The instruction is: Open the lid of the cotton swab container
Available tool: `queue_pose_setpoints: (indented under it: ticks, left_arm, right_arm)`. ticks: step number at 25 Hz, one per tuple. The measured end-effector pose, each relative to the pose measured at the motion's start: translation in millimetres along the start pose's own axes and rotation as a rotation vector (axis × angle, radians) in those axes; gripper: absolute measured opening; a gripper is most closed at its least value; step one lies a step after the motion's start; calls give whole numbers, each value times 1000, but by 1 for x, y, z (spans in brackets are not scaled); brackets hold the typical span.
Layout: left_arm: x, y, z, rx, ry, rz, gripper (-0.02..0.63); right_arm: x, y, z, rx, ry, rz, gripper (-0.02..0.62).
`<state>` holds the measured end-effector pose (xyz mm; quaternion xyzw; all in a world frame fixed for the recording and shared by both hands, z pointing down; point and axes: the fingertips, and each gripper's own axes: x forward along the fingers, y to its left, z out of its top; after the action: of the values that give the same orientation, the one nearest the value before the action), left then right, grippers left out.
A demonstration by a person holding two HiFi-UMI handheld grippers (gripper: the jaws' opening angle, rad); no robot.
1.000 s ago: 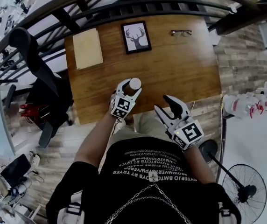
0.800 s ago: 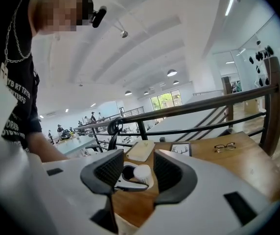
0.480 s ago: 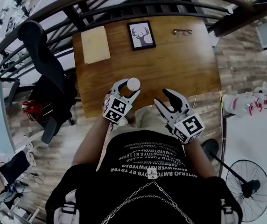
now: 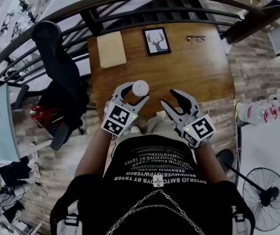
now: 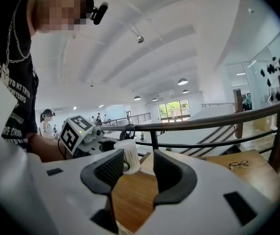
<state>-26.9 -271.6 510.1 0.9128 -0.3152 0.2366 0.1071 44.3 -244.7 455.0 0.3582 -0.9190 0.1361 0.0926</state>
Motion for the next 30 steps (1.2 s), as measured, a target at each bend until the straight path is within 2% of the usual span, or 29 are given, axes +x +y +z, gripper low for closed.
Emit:
queue_pose_setpoints:
  ticks: [4,12,17,23,27,30]
  left_arm:
    - [-33,1,17,9,-3,-12,267]
    - [-75,-18,39,101,9,-74,267]
    - [-93,-44,49,146,10,-128,267]
    - [-103,-76,47,178,49,-206,267]
    - [-107,-94,43,200,64,-241,267]
    - [-108,-99,38,232,88,-235,264]
  right_arm:
    - [4,24,18,-17,-27,21,196]
    - [-1,64,49,-26,-94,47,202]
    - [-4,100,73,-46,-122,122,251]
    - [-4,136,73,-136,-18,157,296]
    - [-5,139,62,-153,33,124,293]
    - [-8,142,55,-155,75,122,269]
